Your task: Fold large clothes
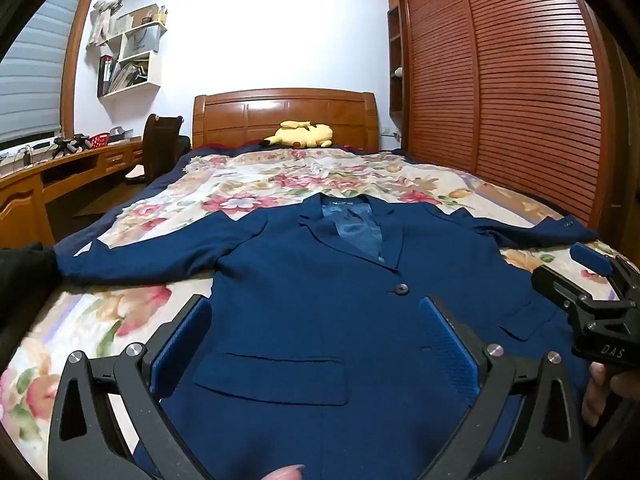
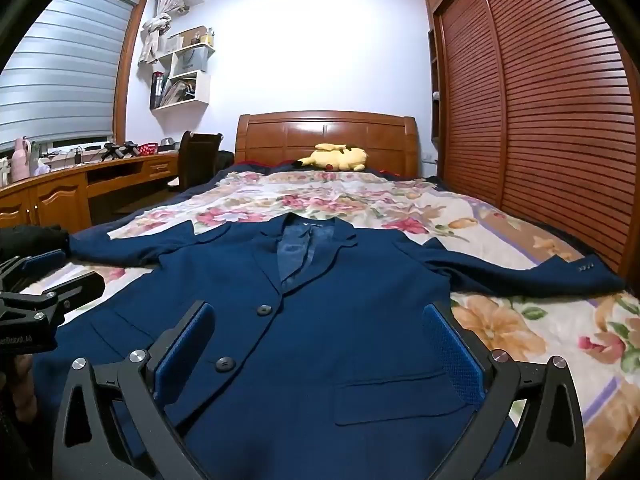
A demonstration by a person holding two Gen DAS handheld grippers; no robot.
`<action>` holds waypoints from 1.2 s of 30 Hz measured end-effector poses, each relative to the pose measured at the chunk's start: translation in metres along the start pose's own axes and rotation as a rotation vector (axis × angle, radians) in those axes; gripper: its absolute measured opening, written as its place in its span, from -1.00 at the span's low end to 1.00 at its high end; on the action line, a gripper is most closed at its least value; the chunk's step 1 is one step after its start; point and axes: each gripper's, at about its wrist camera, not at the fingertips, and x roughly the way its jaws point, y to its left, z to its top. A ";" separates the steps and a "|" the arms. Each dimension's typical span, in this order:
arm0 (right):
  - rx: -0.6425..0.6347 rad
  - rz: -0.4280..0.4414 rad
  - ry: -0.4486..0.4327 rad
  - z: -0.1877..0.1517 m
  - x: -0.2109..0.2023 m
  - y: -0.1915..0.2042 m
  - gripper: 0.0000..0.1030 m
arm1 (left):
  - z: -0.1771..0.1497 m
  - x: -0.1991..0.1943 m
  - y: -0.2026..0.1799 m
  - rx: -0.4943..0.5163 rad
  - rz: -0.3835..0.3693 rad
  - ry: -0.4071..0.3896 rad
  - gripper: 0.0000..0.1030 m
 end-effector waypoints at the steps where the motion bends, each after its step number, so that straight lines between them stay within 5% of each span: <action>1: 0.003 0.001 -0.001 0.000 0.000 0.000 1.00 | 0.000 0.000 0.000 0.001 0.000 -0.001 1.00; 36: 0.016 0.000 -0.012 -0.002 -0.001 -0.001 1.00 | 0.003 -0.004 0.001 0.010 0.006 -0.012 1.00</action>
